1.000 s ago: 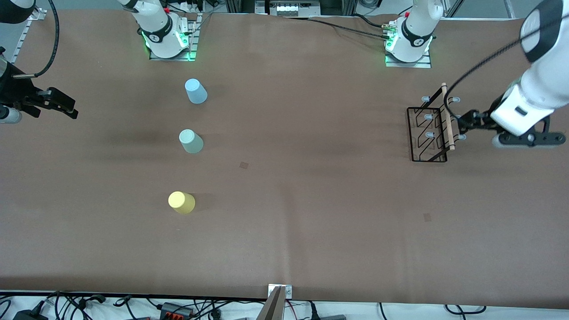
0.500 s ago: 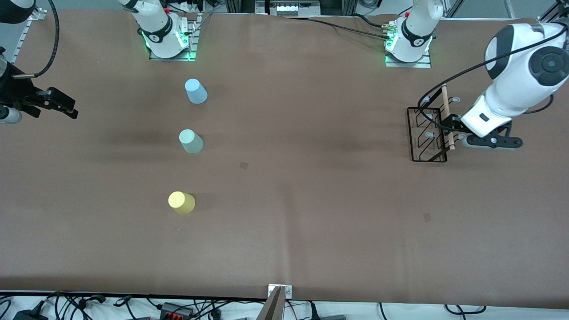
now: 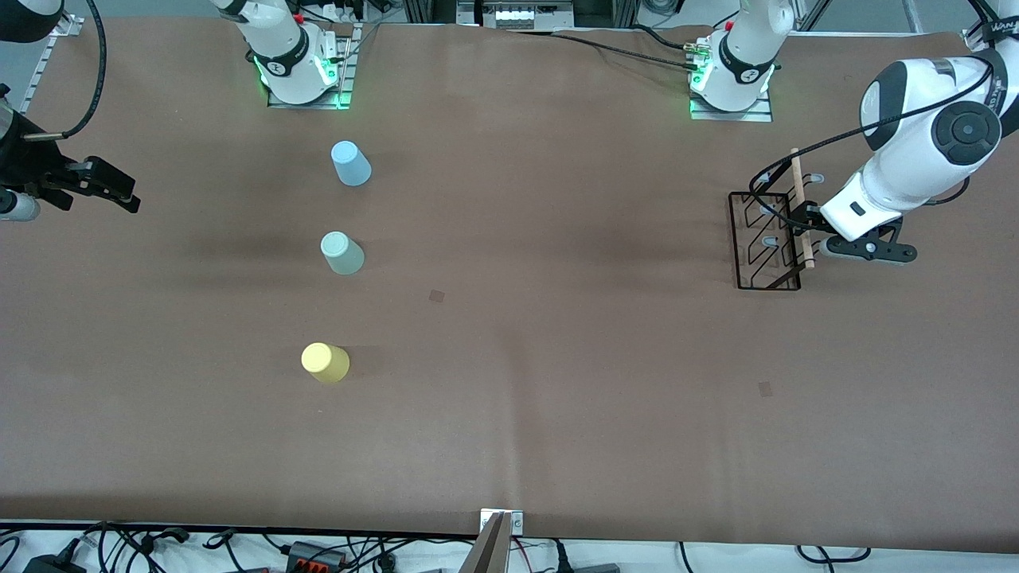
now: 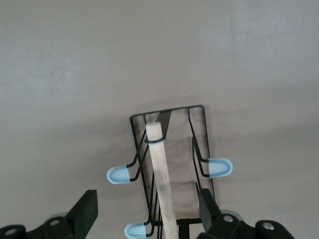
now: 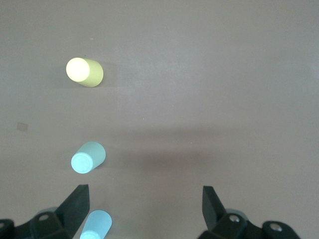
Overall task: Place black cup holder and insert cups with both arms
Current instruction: 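Lift the black wire cup holder by its wooden handle with the left gripper, then carry the holder to mid-table with the left gripper while the right gripper reaches cups, then grasp the teal cup with the right gripper while the left gripper sets the holder down, then lift the teal cup toward the holder while the left gripper withdraws, then lower the teal cup onto a holder peg with the right gripper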
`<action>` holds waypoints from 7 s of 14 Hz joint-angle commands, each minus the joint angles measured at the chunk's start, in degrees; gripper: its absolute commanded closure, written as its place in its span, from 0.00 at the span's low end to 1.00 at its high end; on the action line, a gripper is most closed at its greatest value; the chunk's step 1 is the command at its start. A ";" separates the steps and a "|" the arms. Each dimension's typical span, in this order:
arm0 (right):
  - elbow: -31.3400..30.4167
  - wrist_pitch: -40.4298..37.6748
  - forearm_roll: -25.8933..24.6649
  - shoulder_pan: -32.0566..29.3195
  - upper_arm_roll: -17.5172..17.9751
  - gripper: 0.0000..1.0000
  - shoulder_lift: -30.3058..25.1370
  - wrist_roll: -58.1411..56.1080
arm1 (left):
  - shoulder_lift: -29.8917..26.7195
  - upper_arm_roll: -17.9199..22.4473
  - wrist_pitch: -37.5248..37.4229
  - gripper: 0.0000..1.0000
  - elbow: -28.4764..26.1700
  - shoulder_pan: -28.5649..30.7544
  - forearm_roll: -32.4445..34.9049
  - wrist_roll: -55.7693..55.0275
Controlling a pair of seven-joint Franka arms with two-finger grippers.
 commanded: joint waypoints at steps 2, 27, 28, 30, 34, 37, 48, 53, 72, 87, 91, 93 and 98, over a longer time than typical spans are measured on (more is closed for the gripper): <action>-0.25 -0.42 -0.40 0.08 -0.03 0.00 -0.64 -0.41 | -1.99 -0.13 3.70 0.23 -5.26 0.25 1.14 1.22; -0.07 0.28 -0.13 -0.01 -0.03 0.00 0.50 0.03 | 6.25 -0.31 -27.73 0.99 27.57 -16.52 -10.46 -8.97; -0.07 0.28 0.04 -0.18 -0.03 0.00 0.85 0.03 | 8.71 -0.22 -29.83 1.00 31.60 -18.45 -12.29 -9.32; -0.07 0.46 0.13 -0.27 -0.12 0.00 1.90 0.20 | 14.68 -0.22 -33.45 1.00 39.61 -21.88 -17.03 -14.04; 0.28 1.34 0.13 0.60 0.23 0.00 8.12 0.29 | 24.44 0.13 -31.10 1.00 48.85 -30.75 -22.33 -24.68; 1.16 0.55 0.22 4.37 0.15 0.00 13.58 0.38 | 31.30 0.40 -24.52 1.00 53.51 -36.47 -23.29 -34.42; -3.04 9.14 2.68 15.80 0.23 0.00 26.34 11.80 | 40.46 -1.88 -7.27 1.00 55.29 -44.05 -25.32 -48.43; -9.20 16.00 3.64 16.87 0.67 0.00 26.17 14.00 | 41.25 -2.24 -5.95 0.99 55.20 -44.14 -25.14 -48.35; -13.87 16.63 11.03 17.57 0.67 0.00 28.27 14.09 | 28.36 -2.42 -18.93 0.00 49.24 -35.46 -24.62 -33.61; 6.87 -5.96 15.16 23.36 8.04 0.70 25.82 22.50 | 3.11 0.48 -26.35 0.00 30.25 -9.60 -2.55 -14.77; 8.19 -5.96 15.25 28.63 8.49 0.70 25.81 30.43 | -1.72 0.57 -19.58 0.00 22.60 -8.10 -3.17 -16.00; 8.63 -5.87 15.86 29.87 8.49 0.69 25.99 31.67 | -1.38 0.57 -19.31 0.00 23.55 -8.10 -3.08 -16.09; 8.46 -6.04 16.65 31.37 8.49 0.69 27.39 31.23 | 0.03 0.22 -19.84 0.00 26.10 -8.10 -3.08 -15.92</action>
